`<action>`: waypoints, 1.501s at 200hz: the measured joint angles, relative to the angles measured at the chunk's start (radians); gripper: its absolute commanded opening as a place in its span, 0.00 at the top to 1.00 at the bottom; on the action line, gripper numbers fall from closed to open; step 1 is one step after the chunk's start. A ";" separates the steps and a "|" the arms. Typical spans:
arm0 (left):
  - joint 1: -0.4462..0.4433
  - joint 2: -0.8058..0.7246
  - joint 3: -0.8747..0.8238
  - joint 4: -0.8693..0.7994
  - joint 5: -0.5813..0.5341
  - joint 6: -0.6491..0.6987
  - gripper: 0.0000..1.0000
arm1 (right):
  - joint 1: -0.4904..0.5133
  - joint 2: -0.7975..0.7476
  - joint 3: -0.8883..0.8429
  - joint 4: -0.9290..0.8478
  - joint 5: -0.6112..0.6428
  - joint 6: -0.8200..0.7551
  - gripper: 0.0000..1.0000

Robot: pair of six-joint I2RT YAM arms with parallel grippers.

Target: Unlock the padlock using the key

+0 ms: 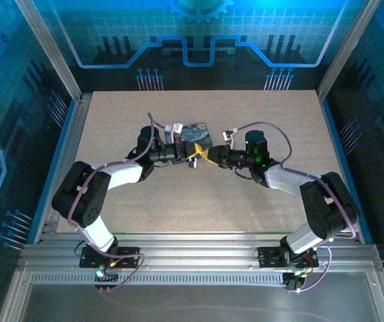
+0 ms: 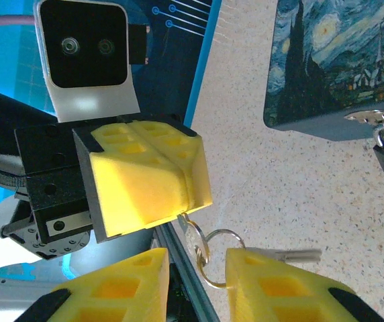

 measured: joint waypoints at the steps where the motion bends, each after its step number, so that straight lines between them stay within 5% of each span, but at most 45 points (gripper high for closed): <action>1: 0.000 0.000 0.000 0.001 0.000 0.000 1.00 | 0.001 0.000 0.000 0.001 0.000 0.001 0.73; 190: 0.001 0.000 -0.002 0.042 -0.011 -0.026 1.00 | 0.014 0.045 0.002 0.093 0.001 0.077 0.72; 300: 0.002 0.002 -0.014 0.076 -0.011 -0.035 1.00 | 0.013 0.044 0.003 0.114 0.004 0.103 0.87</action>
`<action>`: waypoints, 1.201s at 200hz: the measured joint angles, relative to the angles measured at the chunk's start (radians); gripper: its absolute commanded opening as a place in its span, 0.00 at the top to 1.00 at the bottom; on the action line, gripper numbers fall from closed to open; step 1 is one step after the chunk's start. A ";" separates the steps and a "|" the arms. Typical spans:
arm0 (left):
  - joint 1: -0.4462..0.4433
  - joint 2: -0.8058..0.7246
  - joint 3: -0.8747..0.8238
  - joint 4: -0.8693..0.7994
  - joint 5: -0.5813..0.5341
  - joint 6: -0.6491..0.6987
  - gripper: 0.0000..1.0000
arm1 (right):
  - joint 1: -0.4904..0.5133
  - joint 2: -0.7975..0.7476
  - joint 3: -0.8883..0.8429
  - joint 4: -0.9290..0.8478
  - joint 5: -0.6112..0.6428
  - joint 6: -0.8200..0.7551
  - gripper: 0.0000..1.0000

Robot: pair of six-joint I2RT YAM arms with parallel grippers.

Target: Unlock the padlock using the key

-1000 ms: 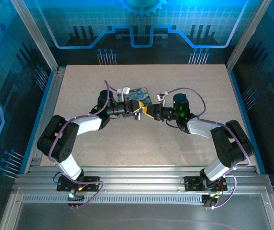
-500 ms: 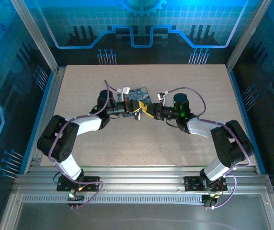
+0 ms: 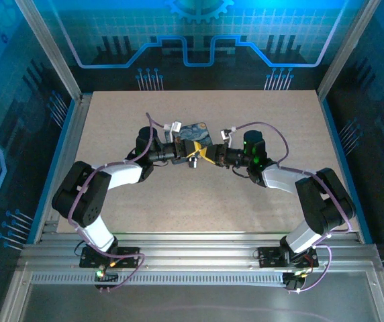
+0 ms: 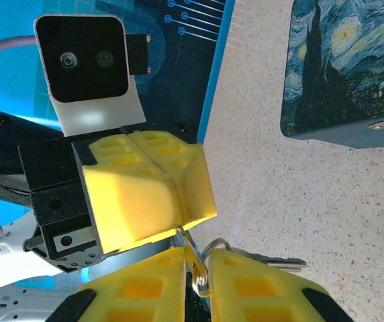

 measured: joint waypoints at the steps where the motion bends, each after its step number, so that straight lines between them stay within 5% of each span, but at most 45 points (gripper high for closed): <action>1: 0.000 0.000 0.000 0.000 0.000 -0.002 1.00 | 0.000 0.000 0.000 0.000 0.000 0.000 0.87; 39: 0.006 0.000 -0.003 0.021 -0.003 -0.017 1.00 | -0.002 0.000 0.000 0.019 0.000 0.010 1.00; 64: 0.006 0.000 -0.008 0.035 -0.007 -0.017 1.00 | -0.002 0.000 0.000 0.024 0.000 0.011 1.00; 87: 0.006 0.000 -0.016 0.048 -0.013 -0.017 0.90 | -0.005 0.000 -0.002 0.024 -0.001 0.011 1.00; 106: 0.008 0.000 -0.023 0.047 -0.014 -0.019 0.68 | -0.009 -0.003 -0.010 0.029 0.000 0.006 1.00; 147: 0.031 -0.001 -0.039 0.010 -0.034 -0.014 0.53 | -0.029 -0.027 -0.014 -0.036 0.013 -0.054 1.00; 196: 0.047 -0.103 -0.040 -0.193 -0.125 0.066 0.52 | -0.038 -0.075 -0.008 -0.249 0.020 -0.190 1.00; 240: 0.011 -0.228 -0.040 -0.469 -0.336 0.143 0.49 | -0.056 -0.095 -0.005 -0.404 0.029 -0.294 1.00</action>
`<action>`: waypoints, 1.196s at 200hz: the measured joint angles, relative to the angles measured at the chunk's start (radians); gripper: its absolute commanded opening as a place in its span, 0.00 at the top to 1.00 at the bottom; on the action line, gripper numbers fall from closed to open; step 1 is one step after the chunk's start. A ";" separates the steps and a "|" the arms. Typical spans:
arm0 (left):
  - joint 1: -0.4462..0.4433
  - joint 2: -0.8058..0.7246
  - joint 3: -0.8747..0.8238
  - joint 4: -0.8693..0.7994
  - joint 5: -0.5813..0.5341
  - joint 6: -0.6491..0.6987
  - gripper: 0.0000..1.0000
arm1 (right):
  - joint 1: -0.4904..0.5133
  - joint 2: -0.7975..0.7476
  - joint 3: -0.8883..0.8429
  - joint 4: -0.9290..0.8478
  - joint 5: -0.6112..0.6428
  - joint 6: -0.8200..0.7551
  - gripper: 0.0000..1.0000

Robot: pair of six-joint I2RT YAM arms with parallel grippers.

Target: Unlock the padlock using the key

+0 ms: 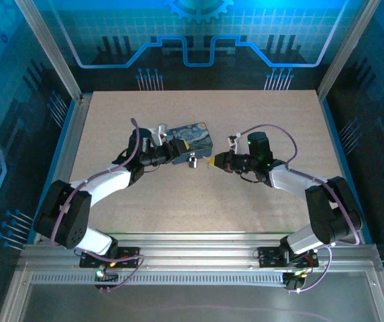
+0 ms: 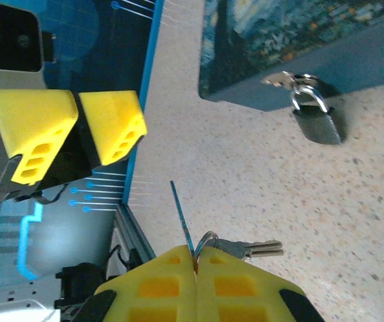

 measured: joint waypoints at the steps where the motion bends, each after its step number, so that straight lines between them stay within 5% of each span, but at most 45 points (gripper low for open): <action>1: -0.002 -0.001 0.000 -0.005 -0.004 0.000 0.48 | 0.000 0.000 0.000 -0.002 0.000 -0.001 1.00; 49: -0.135 -0.004 -0.018 -0.179 -0.221 0.031 0.42 | -0.012 -0.005 -0.006 -0.077 0.006 -0.046 1.00; 117: -0.243 0.196 0.137 -0.296 -0.487 0.097 0.37 | -0.023 -0.018 -0.011 -0.145 0.013 -0.095 1.00; 239: -0.284 0.428 0.366 -0.386 -0.678 0.161 0.44 | -0.044 -0.032 -0.019 -0.159 0.019 -0.112 1.00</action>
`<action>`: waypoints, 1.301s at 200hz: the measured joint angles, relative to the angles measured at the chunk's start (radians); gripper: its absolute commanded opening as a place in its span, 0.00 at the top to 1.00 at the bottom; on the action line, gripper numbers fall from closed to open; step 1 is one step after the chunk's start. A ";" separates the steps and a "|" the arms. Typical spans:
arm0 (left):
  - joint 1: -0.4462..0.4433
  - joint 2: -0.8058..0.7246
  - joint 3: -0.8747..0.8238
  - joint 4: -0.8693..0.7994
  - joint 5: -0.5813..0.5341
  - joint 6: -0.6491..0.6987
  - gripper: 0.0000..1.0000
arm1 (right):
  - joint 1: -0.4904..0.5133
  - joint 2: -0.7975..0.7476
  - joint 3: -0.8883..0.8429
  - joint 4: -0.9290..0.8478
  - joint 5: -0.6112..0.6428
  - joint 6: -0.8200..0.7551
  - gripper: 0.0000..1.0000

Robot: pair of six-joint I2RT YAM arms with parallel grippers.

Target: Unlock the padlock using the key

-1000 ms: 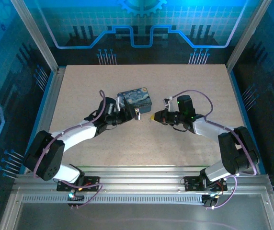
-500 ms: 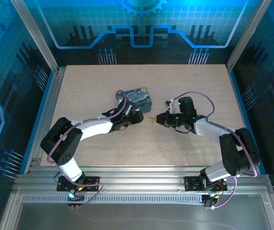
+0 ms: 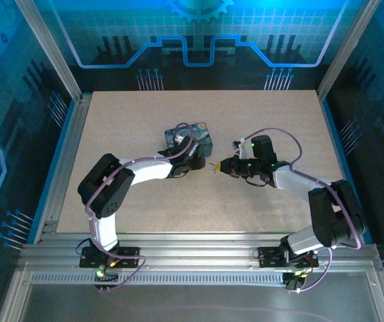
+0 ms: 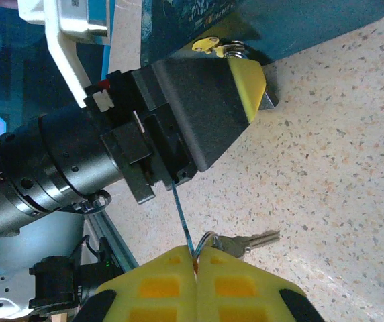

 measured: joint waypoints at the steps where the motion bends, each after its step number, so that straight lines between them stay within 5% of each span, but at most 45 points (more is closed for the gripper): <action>1: -0.001 0.003 0.003 -0.003 -0.003 0.000 0.44 | 0.000 0.000 0.000 0.000 0.000 0.000 1.00; 96: -0.032 0.089 0.080 -0.108 -0.128 0.004 0.53 | -0.023 -0.045 -0.011 -0.011 -0.001 -0.015 1.00; 260: -0.073 0.164 0.226 -0.254 -0.248 -0.039 0.48 | -0.024 -0.044 -0.026 0.002 -0.008 -0.014 1.00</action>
